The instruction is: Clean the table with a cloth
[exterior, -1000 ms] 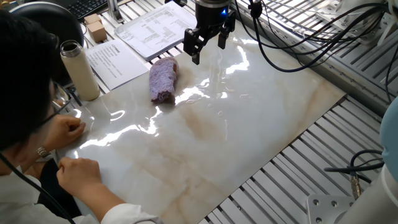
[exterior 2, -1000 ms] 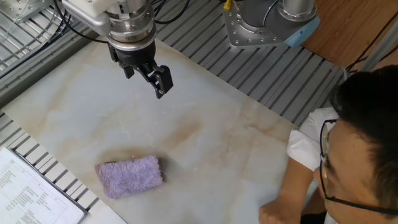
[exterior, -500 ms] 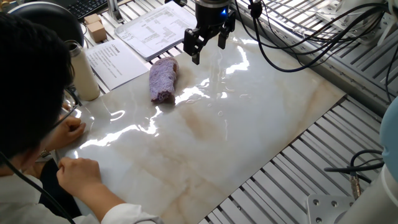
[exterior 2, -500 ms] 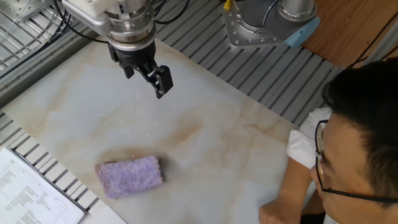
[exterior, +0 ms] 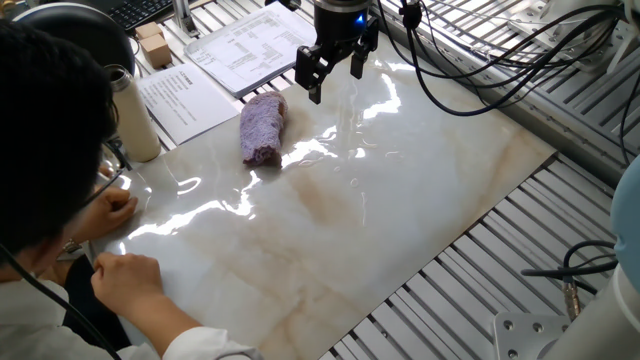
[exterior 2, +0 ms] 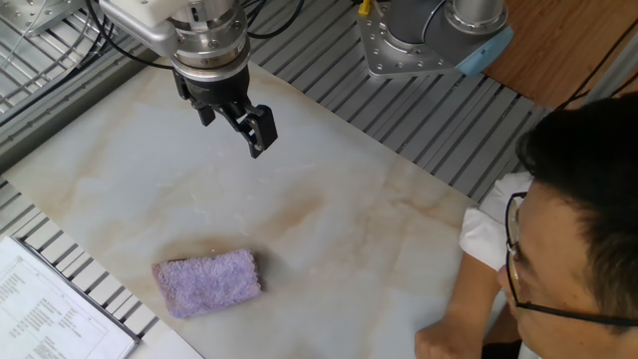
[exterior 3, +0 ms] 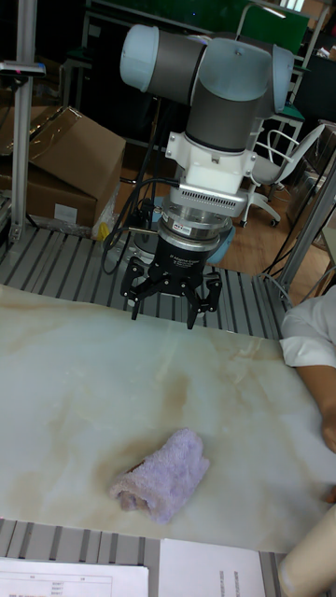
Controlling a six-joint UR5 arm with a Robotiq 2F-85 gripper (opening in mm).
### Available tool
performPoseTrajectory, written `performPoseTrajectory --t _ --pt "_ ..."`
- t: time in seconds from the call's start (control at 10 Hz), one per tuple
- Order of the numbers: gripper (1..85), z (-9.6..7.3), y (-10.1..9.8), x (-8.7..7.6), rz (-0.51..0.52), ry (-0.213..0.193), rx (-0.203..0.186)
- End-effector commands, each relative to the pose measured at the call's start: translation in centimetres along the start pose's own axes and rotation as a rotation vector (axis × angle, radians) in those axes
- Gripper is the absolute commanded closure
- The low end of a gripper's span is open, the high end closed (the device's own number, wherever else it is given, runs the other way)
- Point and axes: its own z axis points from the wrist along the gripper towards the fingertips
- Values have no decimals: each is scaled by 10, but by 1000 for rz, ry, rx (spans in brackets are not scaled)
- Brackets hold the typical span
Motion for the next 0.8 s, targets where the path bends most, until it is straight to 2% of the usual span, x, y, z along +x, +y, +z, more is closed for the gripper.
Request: performPoseTrajectory --t 0.0,0.1,0.3,0.7 --pt "17 0 2 0 0 0 0" --pt "380 -1 24 -20 -68 -83 -81" --pt "387 4 27 -20 -62 -91 -68" --pt "390 5 28 -25 -65 -95 -77"
